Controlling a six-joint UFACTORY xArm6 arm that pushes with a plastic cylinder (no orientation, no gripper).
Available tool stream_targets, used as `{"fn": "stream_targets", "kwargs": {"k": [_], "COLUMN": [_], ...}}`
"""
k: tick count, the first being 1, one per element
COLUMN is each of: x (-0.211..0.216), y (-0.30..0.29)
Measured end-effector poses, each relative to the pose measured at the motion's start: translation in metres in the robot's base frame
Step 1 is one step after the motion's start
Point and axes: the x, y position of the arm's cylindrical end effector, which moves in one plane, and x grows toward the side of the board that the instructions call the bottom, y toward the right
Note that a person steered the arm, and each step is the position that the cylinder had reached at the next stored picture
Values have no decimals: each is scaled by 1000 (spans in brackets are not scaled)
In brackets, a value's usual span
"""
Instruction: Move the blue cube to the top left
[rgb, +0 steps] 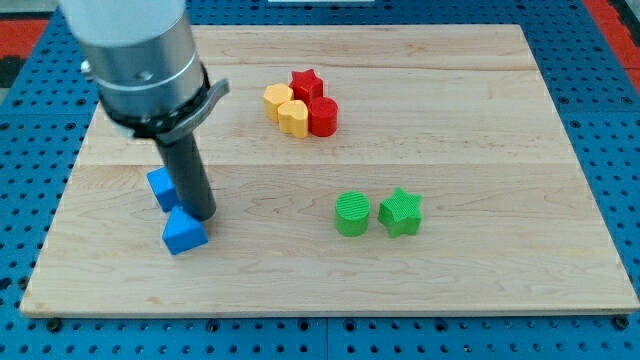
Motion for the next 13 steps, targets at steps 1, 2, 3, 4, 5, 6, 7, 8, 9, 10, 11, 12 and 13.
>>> {"fn": "stream_targets", "kwargs": {"k": [1, 2, 3, 4, 5, 6, 7, 8, 9, 10, 11, 12, 13], "x": [-15, -70, -128, -179, -141, -153, -201, -222, -195, -164, -178, -217, -235], "y": [-35, -40, -63, -68, -73, -105, -81, -59, -82, -110, -123, -112, -111]}}
